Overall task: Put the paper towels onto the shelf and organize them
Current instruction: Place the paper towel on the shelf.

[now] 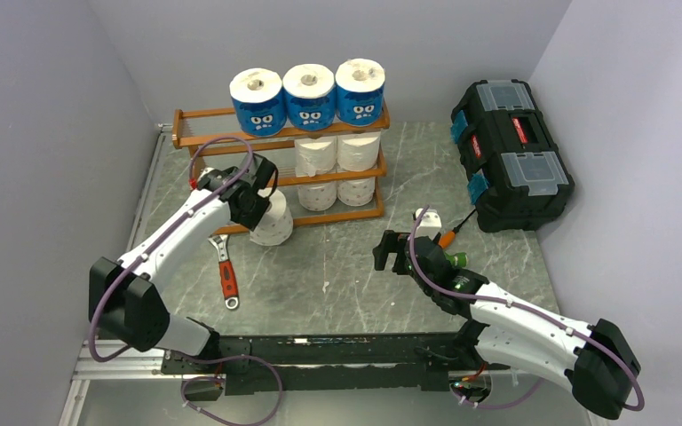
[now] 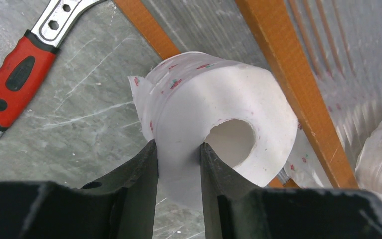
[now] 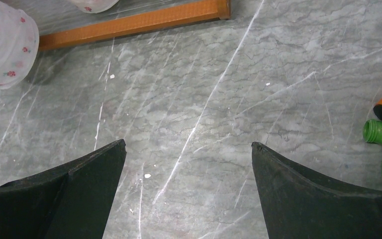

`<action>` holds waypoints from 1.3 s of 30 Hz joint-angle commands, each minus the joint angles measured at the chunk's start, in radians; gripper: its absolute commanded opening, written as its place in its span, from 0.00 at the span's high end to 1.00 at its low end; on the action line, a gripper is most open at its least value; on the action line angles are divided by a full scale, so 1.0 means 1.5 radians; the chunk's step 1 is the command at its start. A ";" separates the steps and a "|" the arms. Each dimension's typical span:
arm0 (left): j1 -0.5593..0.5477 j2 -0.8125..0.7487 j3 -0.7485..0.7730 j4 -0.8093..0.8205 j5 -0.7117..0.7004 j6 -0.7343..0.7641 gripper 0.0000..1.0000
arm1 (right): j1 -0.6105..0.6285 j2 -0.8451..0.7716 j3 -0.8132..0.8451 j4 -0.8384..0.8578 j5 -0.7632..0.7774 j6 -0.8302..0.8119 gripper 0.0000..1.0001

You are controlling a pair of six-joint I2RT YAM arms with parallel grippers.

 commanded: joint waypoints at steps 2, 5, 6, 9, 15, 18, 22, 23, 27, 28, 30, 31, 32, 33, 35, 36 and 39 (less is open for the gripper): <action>0.008 0.020 0.050 0.010 -0.031 0.013 1.00 | -0.003 -0.008 -0.001 0.001 0.007 0.005 0.01; 0.010 0.041 0.063 0.011 -0.029 0.019 1.00 | -0.002 -0.010 -0.001 -0.001 0.009 0.006 0.01; 0.011 0.047 0.068 0.010 -0.028 0.020 1.00 | -0.003 -0.012 -0.001 -0.002 0.010 0.006 0.01; 0.011 0.062 0.079 0.010 -0.024 0.024 1.00 | -0.003 -0.015 -0.002 -0.006 0.011 0.007 0.01; 0.013 0.076 0.092 0.023 -0.018 0.032 1.00 | -0.003 -0.017 -0.002 -0.008 0.013 0.006 0.01; 0.014 0.078 0.097 0.031 -0.017 0.037 1.00 | -0.003 -0.016 -0.001 -0.009 0.014 0.004 0.01; 0.016 0.082 0.102 0.036 -0.022 0.038 1.00 | -0.002 -0.014 0.000 -0.007 0.013 0.002 0.01; 0.015 0.085 0.102 0.037 -0.021 0.038 1.00 | -0.002 -0.013 0.000 -0.007 0.013 0.002 0.01; 0.019 0.086 0.092 0.057 -0.012 0.040 1.00 | -0.002 -0.013 0.001 -0.007 0.013 0.002 0.01; 0.020 0.086 0.087 0.065 -0.008 0.040 1.00 | -0.003 -0.013 0.001 -0.007 0.013 0.002 0.01; 0.021 0.087 0.081 0.075 0.003 0.037 1.00 | -0.003 -0.012 0.001 -0.008 0.013 0.001 0.01; 0.020 0.089 0.078 0.079 0.007 0.037 1.00 | -0.003 -0.011 0.002 -0.008 0.013 0.001 0.01; 0.021 0.092 0.077 0.082 0.011 0.035 1.00 | -0.002 -0.011 0.002 -0.009 0.013 0.001 0.01; 0.022 0.095 0.077 0.083 0.015 0.034 1.00 | -0.002 -0.012 0.002 -0.008 0.013 0.001 0.01; 0.023 0.100 0.077 0.085 0.022 0.033 1.00 | -0.003 -0.011 0.001 -0.008 0.013 0.002 0.01; 0.023 0.102 0.077 0.088 0.025 0.033 1.00 | -0.003 -0.011 0.001 -0.008 0.013 0.002 0.01; 0.023 0.106 0.078 0.090 0.032 0.035 1.00 | -0.003 -0.010 0.002 -0.010 0.013 0.003 0.01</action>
